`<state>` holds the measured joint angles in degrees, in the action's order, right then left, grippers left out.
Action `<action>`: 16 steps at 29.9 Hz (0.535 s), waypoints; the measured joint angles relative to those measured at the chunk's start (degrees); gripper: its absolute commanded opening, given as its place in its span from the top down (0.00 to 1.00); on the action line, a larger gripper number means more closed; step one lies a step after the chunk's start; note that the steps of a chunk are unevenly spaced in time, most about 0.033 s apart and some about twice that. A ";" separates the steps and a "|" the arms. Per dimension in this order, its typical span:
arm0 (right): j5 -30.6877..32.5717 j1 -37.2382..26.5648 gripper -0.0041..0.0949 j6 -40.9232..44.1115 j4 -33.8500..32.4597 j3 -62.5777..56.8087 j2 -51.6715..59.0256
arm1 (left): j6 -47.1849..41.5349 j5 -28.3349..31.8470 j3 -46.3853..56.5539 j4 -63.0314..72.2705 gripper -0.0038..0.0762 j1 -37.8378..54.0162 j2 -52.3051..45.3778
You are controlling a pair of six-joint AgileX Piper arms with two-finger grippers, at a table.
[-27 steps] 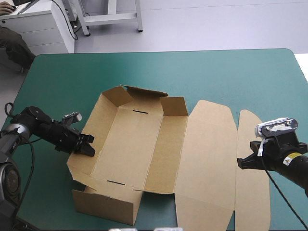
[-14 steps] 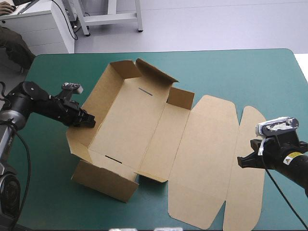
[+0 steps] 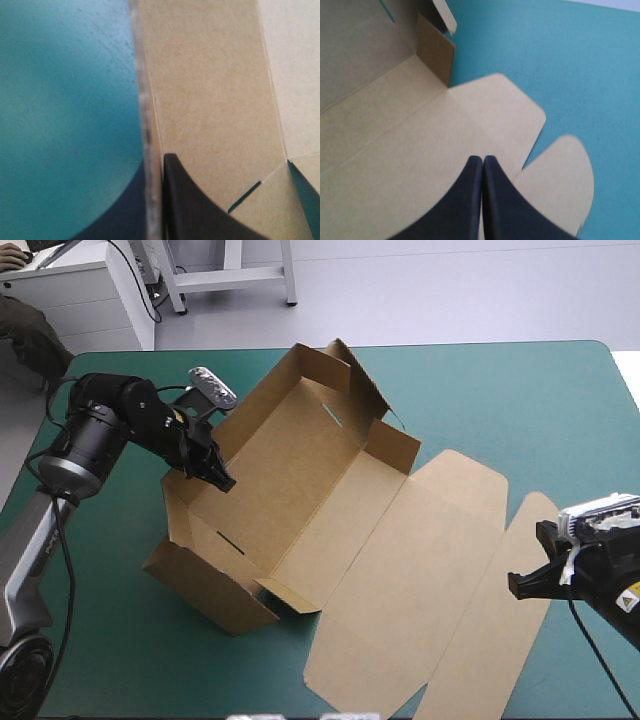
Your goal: Fold the box
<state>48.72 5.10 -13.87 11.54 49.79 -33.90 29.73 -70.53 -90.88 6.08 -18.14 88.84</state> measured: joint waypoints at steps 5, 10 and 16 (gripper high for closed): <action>1.21 0.00 0.98 3.41 -2.45 2.18 2.48 | -4.63 2.96 -0.38 -11.01 0.96 -9.13 0.00; 3.01 0.00 0.98 5.80 -4.89 2.66 2.90 | -5.87 8.65 -0.38 -20.65 0.96 -17.39 0.00; 3.43 0.00 0.98 6.50 -5.21 2.70 2.90 | -6.05 17.33 -0.38 -30.24 0.96 -23.92 0.00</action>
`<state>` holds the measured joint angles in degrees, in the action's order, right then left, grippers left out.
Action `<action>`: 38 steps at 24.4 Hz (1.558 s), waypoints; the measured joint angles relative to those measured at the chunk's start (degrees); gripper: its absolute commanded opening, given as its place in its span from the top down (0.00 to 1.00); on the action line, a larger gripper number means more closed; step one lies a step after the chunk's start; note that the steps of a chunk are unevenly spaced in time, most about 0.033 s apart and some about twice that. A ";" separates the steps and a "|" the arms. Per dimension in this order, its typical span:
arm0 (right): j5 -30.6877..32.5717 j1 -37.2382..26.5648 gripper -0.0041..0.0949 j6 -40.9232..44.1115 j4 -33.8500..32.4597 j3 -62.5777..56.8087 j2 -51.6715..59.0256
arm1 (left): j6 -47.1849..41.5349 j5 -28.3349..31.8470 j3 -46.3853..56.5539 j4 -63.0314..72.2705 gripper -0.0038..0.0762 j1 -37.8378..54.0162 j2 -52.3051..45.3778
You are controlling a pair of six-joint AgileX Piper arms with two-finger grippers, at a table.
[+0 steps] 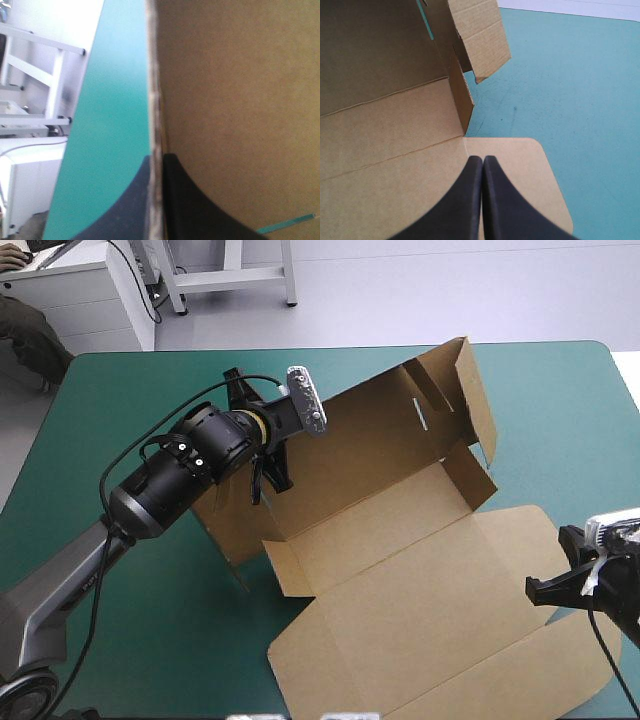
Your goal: Fold the box
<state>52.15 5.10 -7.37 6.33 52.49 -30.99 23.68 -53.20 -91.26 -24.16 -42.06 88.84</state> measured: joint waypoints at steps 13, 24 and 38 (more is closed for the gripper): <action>-0.75 0.00 0.98 1.36 -0.12 0.00 0.01 | -2.93 9.90 9.96 -19.40 0.96 -8.43 -0.06; -0.85 0.00 0.98 2.33 0.26 0.00 0.01 | -19.07 22.37 26.79 -40.79 0.96 -11.49 -5.24; -0.85 0.00 0.98 2.54 1.40 0.00 0.01 | -28.71 23.34 28.67 -47.31 0.96 -11.55 -3.68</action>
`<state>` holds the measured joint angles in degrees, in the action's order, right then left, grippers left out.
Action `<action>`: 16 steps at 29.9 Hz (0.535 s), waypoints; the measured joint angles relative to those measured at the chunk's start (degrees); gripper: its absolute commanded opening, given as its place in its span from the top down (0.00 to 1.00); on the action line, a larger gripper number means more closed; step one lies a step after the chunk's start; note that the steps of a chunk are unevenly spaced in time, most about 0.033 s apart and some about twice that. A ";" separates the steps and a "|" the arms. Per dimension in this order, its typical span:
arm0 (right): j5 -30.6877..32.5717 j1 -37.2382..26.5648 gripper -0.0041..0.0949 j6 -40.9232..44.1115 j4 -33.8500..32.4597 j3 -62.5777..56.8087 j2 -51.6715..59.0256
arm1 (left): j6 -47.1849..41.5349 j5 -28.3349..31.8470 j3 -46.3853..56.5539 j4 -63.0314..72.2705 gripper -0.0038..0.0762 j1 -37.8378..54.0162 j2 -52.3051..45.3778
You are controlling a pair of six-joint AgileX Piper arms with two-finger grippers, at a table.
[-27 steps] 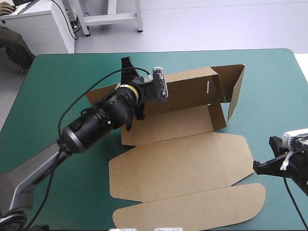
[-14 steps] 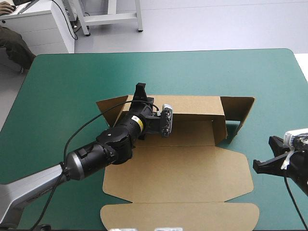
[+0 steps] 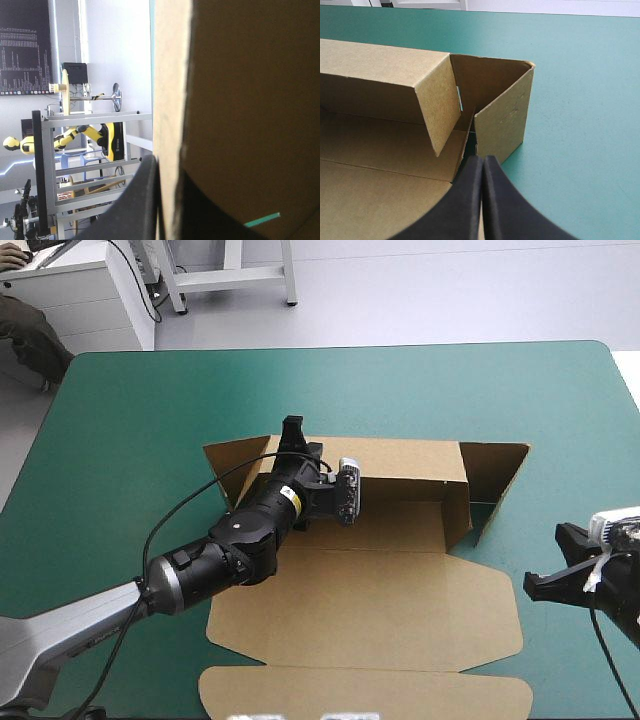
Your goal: Fold the box
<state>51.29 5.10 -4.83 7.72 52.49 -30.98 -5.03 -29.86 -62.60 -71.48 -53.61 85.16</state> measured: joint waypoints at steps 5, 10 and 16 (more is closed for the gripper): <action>0.38 0.00 0.84 0.05 0.00 0.96 -0.68 | -1.35 -0.39 -0.06 -1.27 0.96 0.00 0.74; 2.67 0.00 0.43 0.05 -0.43 5.66 -5.31 | -2.94 -0.88 -0.12 -1.69 0.96 0.00 0.80; 2.98 0.00 0.24 0.57 -2.76 13.79 -13.62 | -4.10 -1.21 -0.16 -1.75 0.96 -0.11 0.84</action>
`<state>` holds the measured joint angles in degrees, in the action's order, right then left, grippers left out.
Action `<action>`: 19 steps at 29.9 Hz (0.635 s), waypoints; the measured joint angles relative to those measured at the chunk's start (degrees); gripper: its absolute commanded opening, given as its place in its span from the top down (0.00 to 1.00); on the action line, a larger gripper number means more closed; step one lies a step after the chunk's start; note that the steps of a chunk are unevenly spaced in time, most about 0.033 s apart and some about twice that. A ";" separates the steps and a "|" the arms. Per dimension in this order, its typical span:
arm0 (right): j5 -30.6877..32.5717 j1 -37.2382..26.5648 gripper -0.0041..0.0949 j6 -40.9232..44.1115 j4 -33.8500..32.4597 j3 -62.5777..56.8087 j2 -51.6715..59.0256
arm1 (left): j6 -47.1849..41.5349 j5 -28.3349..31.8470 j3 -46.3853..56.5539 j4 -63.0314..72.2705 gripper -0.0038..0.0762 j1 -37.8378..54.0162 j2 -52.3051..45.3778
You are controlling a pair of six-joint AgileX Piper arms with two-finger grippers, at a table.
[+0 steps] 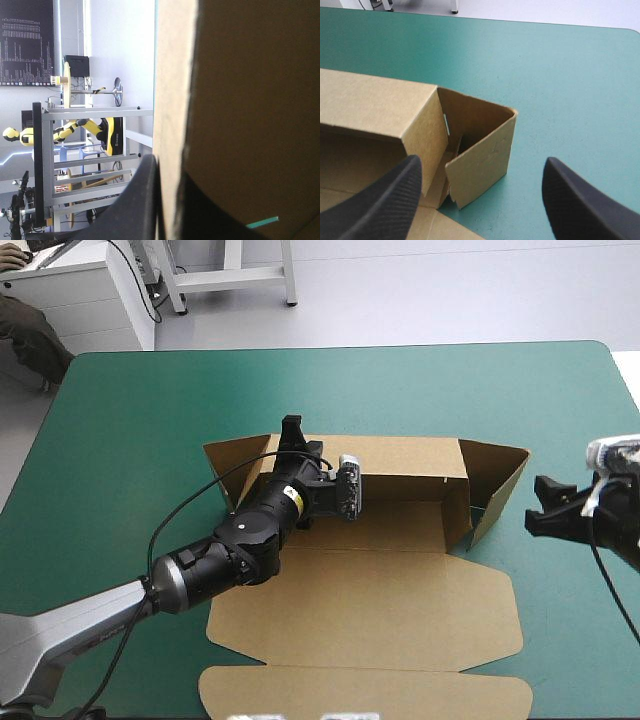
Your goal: Fold the box
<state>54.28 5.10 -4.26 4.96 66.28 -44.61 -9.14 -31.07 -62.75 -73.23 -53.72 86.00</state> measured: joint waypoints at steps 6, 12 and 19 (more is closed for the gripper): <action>0.72 -0.14 0.24 1.82 -2.94 8.56 -9.75 | -1.50 -0.11 0.00 -0.04 0.96 0.00 0.00; 3.80 -1.69 0.24 1.86 -2.80 17.57 -21.58 | -1.69 -0.11 0.00 -0.04 0.96 0.00 0.00; 8.12 -5.76 0.24 -0.13 1.78 28.06 -35.36 | -1.69 -0.18 0.00 -0.11 0.96 -0.04 0.00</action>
<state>62.40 -0.67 -4.39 6.75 94.34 -79.97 -10.82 -31.25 -62.75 -73.34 -53.76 86.00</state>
